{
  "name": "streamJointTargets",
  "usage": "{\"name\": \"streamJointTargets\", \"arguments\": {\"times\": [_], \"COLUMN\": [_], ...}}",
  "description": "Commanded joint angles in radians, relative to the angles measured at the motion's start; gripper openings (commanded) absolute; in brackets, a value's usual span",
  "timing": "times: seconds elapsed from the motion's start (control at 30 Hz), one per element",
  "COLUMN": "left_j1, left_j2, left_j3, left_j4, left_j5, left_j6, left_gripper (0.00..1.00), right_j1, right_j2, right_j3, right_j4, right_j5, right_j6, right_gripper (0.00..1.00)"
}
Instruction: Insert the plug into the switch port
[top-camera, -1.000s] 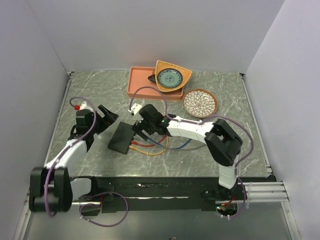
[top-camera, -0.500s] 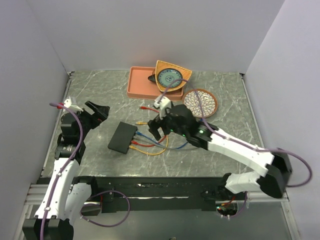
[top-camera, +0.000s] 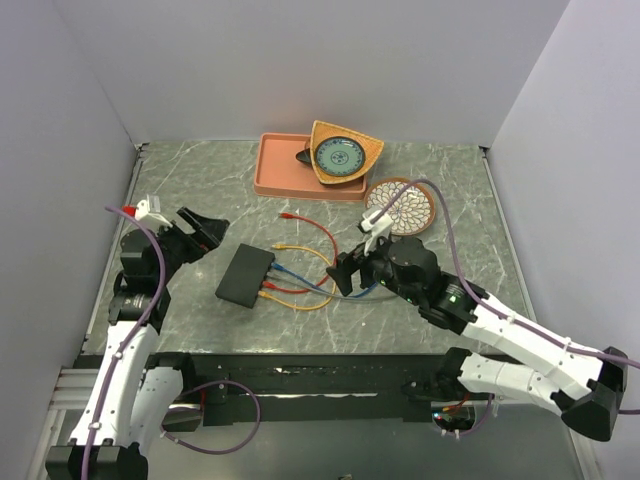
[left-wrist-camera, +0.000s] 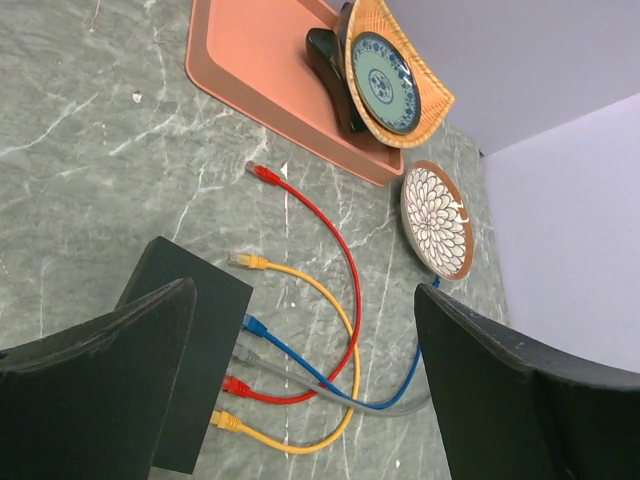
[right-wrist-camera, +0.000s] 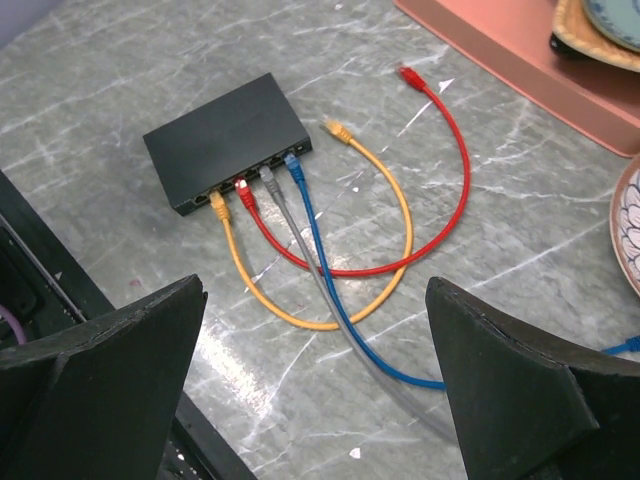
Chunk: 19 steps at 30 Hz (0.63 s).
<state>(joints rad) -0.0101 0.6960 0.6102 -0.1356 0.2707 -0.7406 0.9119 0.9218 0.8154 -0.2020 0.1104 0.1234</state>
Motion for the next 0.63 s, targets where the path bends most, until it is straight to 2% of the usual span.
{"name": "streamJointTargets", "arguments": {"times": [0.0, 0.2, 0.37, 0.5, 0.6], "left_j1": [0.002, 0.002, 0.002, 0.002, 0.002], "left_j2": [-0.01, -0.038, -0.055, -0.05, -0.05], "left_j3": [-0.01, -0.049, -0.075, -0.09, -0.102], "left_j4": [0.019, 0.063, 0.099, 0.108, 0.106], "left_j5": [0.032, 0.082, 0.09, 0.082, 0.039], "left_j6": [0.015, 0.027, 0.032, 0.058, 0.086], "left_gripper": [0.96, 0.96, 0.96, 0.96, 0.96], "right_j1": [0.005, 0.005, 0.007, 0.005, 0.004], "right_j2": [-0.067, -0.116, -0.173, -0.208, -0.225], "right_j3": [-0.036, -0.07, -0.082, -0.113, -0.145], "right_j4": [0.016, 0.001, -0.031, 0.007, 0.077], "right_j5": [0.075, 0.074, 0.144, 0.161, 0.103], "right_j6": [0.039, 0.059, 0.071, 0.068, 0.023], "right_gripper": [0.99, 0.99, 0.99, 0.99, 0.99]}}
